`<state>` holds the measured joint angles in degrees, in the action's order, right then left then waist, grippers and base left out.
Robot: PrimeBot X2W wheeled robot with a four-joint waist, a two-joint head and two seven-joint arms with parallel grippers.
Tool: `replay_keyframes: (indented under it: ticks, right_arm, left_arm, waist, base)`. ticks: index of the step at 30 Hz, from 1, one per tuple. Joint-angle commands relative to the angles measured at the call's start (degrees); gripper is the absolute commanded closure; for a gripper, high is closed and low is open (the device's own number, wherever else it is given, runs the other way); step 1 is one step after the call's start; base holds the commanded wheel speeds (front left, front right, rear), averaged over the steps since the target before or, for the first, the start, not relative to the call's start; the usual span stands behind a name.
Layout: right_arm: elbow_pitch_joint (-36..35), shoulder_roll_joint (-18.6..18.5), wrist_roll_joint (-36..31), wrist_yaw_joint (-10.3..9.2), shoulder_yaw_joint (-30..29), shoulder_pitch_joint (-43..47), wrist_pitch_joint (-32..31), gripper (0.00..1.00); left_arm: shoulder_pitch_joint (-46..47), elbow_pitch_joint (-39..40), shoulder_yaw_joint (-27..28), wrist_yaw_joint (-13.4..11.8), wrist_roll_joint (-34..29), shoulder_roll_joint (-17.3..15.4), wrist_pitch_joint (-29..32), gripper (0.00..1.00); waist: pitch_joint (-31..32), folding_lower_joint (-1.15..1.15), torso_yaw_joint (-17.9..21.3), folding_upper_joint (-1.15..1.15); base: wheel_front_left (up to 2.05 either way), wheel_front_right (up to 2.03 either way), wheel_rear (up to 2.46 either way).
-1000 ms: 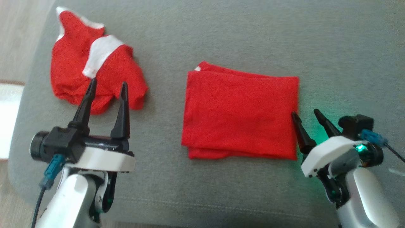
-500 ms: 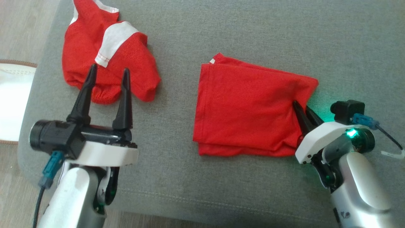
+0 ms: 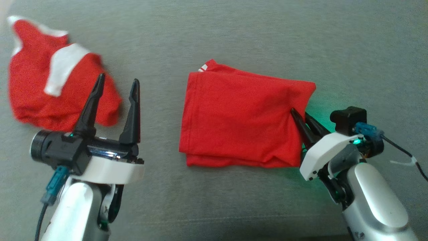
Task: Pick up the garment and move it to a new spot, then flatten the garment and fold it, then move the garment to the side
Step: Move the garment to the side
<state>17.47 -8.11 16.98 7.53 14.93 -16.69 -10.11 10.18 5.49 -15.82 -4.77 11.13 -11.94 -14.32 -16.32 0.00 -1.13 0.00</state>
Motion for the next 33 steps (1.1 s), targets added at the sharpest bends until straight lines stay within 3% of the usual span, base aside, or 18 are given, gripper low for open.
replay_keyframes:
  ticks: [1,9,14,15,24,33]
  right_arm:
    - [-2.2,-0.7,-0.1,-0.04,1.4,-1.0,0.1,1.00]
    - [-2.7,-4.8,0.0,-0.04,3.5,-5.7,0.6,1.00]
    - [-3.4,-11.0,-1.0,-0.04,0.9,-8.5,0.3,1.00]
    - [-4.0,-13.7,-1.3,-0.04,-0.7,-9.7,-0.2,1.00]
    - [-10.7,-24.3,-2.5,-0.04,-7.6,-15.2,-6.4,1.00]
    - [-13.9,-28.3,-3.6,-0.04,-12.3,-17.6,-11.8,1.00]
  left_arm:
    - [1.7,2.2,2.2,0.3,-0.6,-0.7,-0.7,0.00]
    - [3.9,2.9,1.2,2.0,-2.2,-2.2,-0.6,0.00]
    - [6.1,3.9,0.4,3.0,-3.0,-3.4,0.4,0.00]
    - [7.0,4.3,0.2,3.3,-3.3,-3.7,0.8,0.00]
    - [10.4,5.8,-0.9,4.0,-4.0,-4.3,1.7,0.00]
    - [13.1,4.6,-1.7,4.7,-3.3,-3.3,0.5,0.00]
  waist:
    - [-0.6,0.00,4.2,0.00]
    - [-5.1,0.00,12.9,0.00]
    - [-8.1,0.00,16.1,0.00]
    - [-9.2,0.00,16.8,0.00]
    - [-14.0,0.00,17.1,0.00]
    - [-17.1,0.00,15.1,0.00]
  base:
    - [0.00,0.00,0.00]
    - [0.00,0.00,0.00]
    - [0.00,0.00,0.00]
    - [0.00,0.00,0.00]
    - [0.00,0.00,0.00]
    - [0.00,0.00,0.00]
